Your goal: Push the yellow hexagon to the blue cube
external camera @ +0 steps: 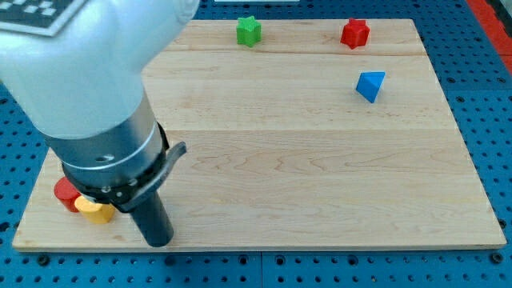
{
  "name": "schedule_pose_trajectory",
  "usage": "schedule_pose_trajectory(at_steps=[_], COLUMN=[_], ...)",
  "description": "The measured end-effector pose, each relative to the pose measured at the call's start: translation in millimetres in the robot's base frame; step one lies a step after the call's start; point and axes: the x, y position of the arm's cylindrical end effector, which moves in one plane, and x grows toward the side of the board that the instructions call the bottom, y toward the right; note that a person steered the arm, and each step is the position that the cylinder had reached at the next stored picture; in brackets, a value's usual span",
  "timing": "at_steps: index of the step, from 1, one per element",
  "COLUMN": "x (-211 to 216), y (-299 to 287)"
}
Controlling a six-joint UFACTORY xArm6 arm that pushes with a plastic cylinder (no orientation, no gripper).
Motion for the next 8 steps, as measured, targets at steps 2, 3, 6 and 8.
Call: schedule_pose_trajectory(at_steps=[2,3,6,8], x=[-22,-26,-207,-280], y=[-17,3,23,-73])
